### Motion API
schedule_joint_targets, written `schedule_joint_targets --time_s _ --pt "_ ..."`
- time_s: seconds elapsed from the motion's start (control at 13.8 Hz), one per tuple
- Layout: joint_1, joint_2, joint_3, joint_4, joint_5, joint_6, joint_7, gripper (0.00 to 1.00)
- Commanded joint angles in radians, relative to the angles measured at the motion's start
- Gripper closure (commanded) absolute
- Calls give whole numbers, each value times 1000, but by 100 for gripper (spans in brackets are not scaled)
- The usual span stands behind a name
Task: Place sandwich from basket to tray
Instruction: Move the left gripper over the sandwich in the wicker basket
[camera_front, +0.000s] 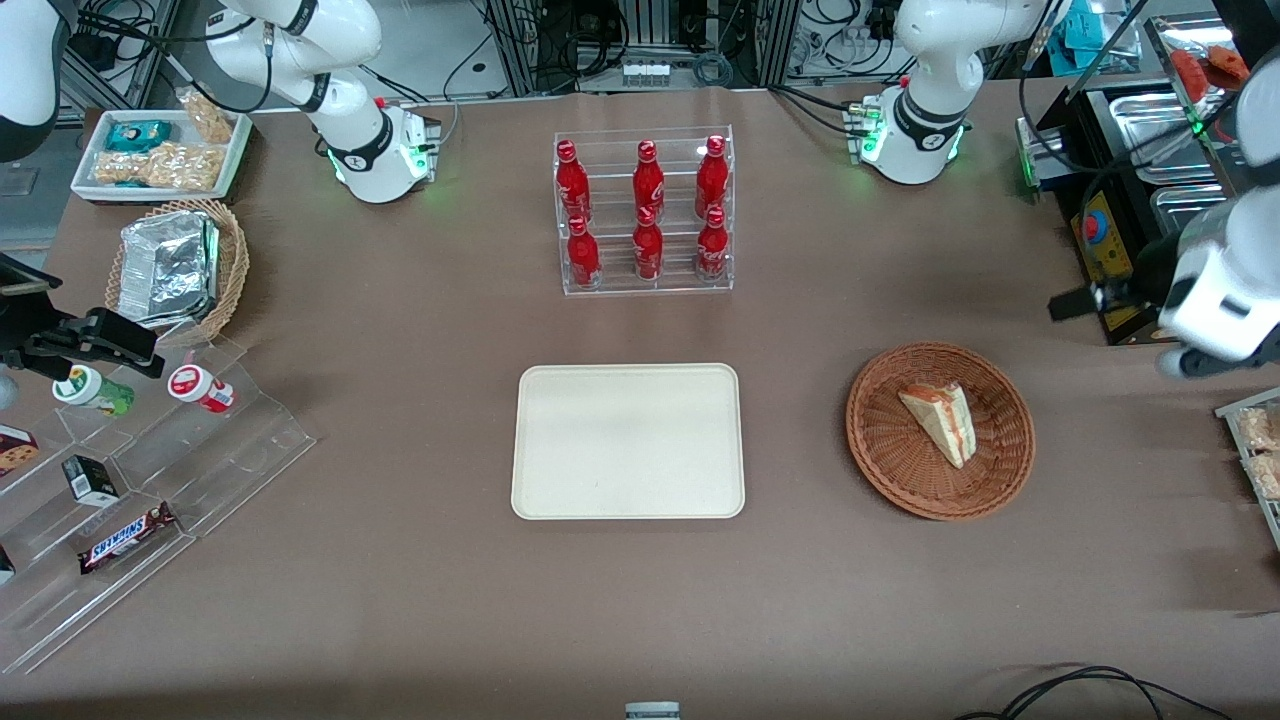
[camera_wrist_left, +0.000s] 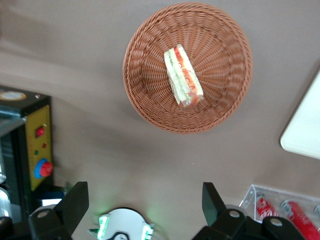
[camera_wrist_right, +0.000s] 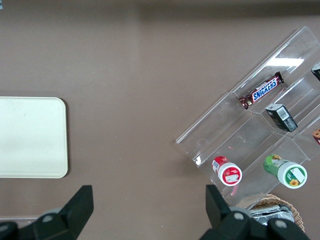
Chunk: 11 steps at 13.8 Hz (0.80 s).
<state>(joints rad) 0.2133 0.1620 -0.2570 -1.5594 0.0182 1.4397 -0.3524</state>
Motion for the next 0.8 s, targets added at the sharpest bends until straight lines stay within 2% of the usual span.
schedule_joint_targets --time_s 0.0,0.14,0.43,0.58,0.72 --pt "32 36 -2 -51 -47 89 -146 0" --pt "32 39 -2 -144 -55 213 -308 0" --pt "34 40 -2 -330 -53 477 -494 0" --pt "28 57 -5 -387 -49 574 -501 0" --pt "-17 80 -8 -410 -38 582 -505 0"
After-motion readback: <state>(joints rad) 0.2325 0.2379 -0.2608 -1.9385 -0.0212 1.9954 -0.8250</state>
